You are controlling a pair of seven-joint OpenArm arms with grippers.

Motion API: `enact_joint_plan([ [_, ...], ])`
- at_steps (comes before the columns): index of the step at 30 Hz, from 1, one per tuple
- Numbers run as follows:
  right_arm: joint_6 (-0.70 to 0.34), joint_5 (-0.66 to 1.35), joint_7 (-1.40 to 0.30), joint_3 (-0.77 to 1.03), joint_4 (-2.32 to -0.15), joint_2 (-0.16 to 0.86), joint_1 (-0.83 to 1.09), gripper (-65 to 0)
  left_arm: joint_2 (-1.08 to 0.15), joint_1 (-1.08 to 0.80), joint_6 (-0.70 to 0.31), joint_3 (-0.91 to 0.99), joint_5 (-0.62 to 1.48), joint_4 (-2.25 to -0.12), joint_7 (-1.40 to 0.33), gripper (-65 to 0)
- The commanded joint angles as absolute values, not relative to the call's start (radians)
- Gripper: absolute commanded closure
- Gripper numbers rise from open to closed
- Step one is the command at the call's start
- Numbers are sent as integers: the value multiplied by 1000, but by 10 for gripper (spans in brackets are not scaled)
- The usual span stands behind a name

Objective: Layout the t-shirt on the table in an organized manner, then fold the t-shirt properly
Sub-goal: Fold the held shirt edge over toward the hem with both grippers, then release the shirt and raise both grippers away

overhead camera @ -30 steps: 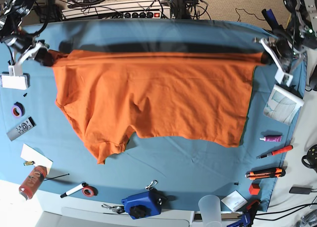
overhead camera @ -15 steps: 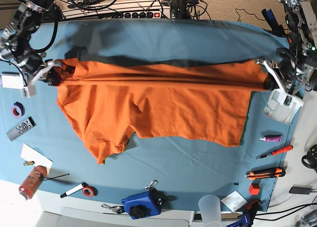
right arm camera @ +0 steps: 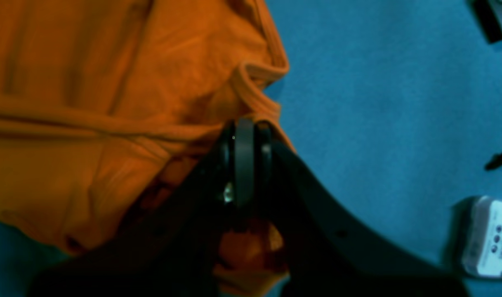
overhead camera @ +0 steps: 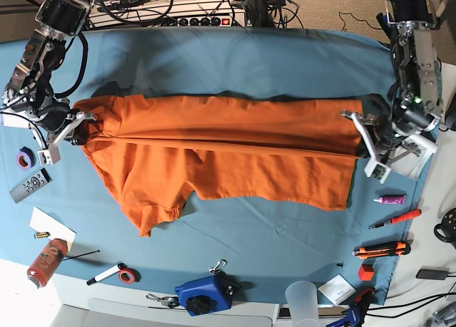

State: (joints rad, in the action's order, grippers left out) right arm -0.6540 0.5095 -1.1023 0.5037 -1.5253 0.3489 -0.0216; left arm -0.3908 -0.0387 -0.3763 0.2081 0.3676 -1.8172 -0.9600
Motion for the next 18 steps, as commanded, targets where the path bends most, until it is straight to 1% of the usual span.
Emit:
enact_joint_plan([
  [1, -646, 507, -1081, 511, -1530, 374, -51, 0, -408, -16, -367, 199, 358, -1816, -941, 0],
  [6, -661, 508, -1126, 511, -1522, 375, -66, 0, -408, -5, -367, 166, 358, -1801, -933, 0],
  [7, -664, 508, -1135, 511, -1522, 375, -67, -6, -408, -5, -366, 167, 358, -1801, -925, -70],
  [9, -666, 512, -1135, 511, -1522, 376, -67, -121, -408, -5, -362, 167, 358, -1801, -907, -232],
  [10, -666, 526, -1135, 511, -1522, 378, -67, -167, -408, -5, -355, 167, 358, -1801, -895, -293],
  [11, -665, 545, -1133, 511, -1523, 382, -67, -192, -408, -4, -333, 167, 358, -1801, -889, -331],
  [12, -661, 571, -1133, 513, -1525, 388, -70, -192, -408, -1, -308, 167, 358, -1801, -890, -346],
  [15, -654, 672, -1137, 517, -1526, 414, -83, -192, -408, 10, -259, 168, 358, -1811, -903, -346],
  [18, -654, 765, -1190, 565, -1526, 416, -120, -192, -411, 25, -242, 169, 359, -1850, -991, -345],
])
